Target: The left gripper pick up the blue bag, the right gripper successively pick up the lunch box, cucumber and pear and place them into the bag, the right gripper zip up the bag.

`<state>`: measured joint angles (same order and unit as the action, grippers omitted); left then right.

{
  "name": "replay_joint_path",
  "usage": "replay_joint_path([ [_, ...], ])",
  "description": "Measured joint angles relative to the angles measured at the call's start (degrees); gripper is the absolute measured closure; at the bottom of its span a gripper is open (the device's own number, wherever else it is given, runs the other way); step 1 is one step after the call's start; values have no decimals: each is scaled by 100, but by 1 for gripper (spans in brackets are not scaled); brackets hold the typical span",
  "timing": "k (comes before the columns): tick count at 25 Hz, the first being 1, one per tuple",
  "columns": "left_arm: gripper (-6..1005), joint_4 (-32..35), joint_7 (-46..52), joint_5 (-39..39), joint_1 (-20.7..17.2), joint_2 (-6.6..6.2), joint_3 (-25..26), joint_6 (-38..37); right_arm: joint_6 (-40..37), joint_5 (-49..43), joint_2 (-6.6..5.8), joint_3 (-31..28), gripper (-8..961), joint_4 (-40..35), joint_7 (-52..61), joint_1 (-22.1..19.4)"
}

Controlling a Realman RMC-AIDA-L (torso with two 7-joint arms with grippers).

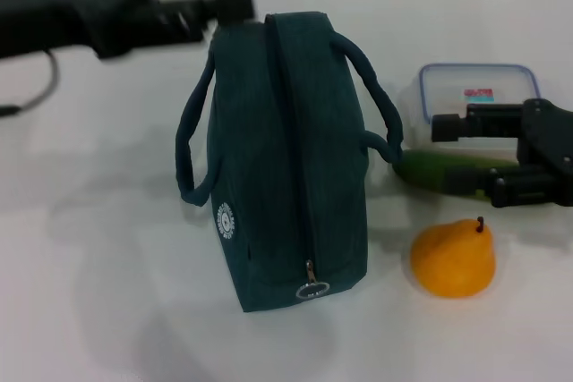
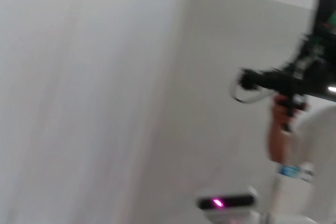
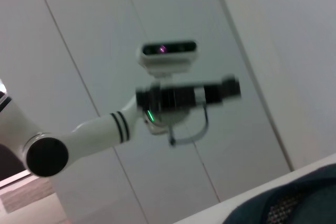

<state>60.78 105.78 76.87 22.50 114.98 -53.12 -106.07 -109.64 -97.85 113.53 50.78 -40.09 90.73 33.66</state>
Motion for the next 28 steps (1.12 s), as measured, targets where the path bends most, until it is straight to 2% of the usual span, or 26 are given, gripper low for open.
replay_joint_path([
  [3, 159, 770, 1176, 556, -81, 3, 518, 320, -1, 37, -13, -27, 218, 0, -6, -85],
  [6, 178, 1534, 2624, 1619, -33, 0, 1000, 470, 5, 51, -17, -42, 218, -1, -13, -162],
  [8, 207, 1940, 3333, 2224, 34, -27, 1025, 471, 18, 53, -28, -50, 219, -1, -12, -231],
  [11, 250, 2284, 4075, 3019, 180, -52, 801, 436, 23, 56, -40, -140, 219, -2, -11, -336],
  [14, 294, 2252, 4712, 3561, 434, -155, 335, 327, 1, 56, -47, -272, 219, -1, -25, -418],
  [17, 337, 2119, 4971, 3728, 610, -211, 63, 287, -7, 56, -57, -377, 219, -1, -43, -484],
  [22, 336, 2008, 5320, 4328, 1002, -191, -93, 271, -22, 64, -70, -397, 218, -1, -132, -563],
  [28, 344, 1811, 5563, 4763, 1304, -197, -167, 264, -19, 65, -57, -401, 219, -1, -255, -608],
])
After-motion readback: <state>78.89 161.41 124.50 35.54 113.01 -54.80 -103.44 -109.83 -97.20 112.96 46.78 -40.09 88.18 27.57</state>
